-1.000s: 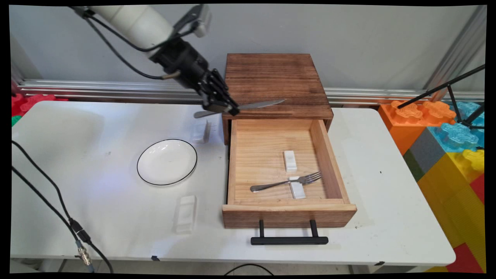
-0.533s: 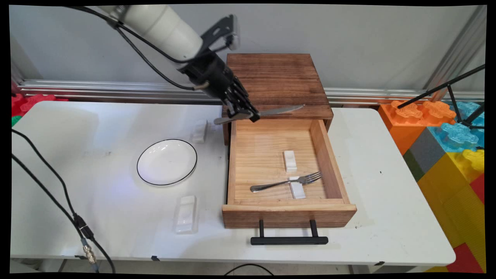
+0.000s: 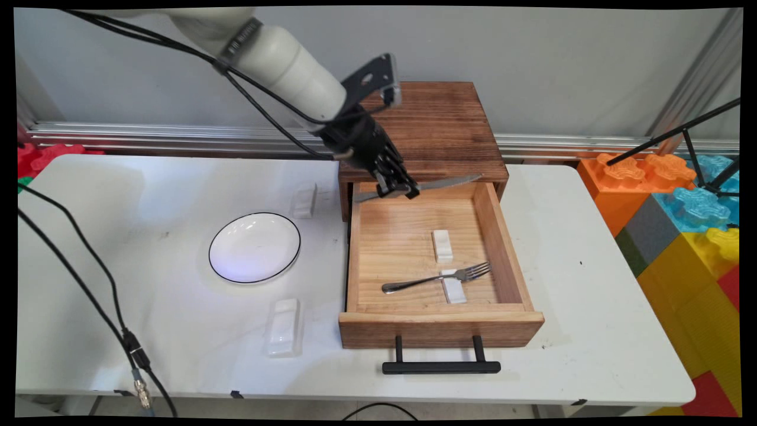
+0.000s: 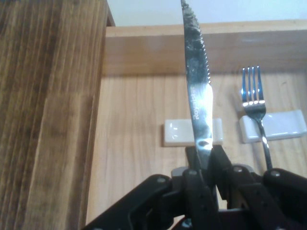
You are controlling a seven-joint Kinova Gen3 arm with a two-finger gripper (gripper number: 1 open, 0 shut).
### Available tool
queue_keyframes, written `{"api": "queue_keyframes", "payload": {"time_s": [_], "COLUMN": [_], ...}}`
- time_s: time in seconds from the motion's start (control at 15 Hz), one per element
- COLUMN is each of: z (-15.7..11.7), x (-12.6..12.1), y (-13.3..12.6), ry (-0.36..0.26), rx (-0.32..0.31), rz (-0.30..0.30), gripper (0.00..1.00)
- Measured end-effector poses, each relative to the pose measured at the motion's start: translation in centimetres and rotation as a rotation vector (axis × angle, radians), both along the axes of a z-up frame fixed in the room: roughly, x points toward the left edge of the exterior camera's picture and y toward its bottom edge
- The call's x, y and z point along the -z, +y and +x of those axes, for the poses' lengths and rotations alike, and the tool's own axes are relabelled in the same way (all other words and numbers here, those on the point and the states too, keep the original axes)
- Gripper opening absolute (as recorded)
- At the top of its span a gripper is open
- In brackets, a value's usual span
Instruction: Place the picked object into the drawer
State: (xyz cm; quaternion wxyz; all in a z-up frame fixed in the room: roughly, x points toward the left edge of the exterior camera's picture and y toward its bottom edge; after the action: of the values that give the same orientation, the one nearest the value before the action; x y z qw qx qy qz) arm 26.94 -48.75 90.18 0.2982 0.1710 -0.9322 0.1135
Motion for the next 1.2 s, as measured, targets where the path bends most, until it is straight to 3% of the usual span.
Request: {"api": "queue_keyframes", "payload": {"time_s": [0.67, 1.2], "z": [-2.7, -3.5], "x": [5.9, 9.0], "y": [-1.5, -2.0], "ry": [-0.039, -0.065], "rx": [0.036, 0.059], "rz": [-0.016, -0.019], "gripper": [0.0, 0.0]}}
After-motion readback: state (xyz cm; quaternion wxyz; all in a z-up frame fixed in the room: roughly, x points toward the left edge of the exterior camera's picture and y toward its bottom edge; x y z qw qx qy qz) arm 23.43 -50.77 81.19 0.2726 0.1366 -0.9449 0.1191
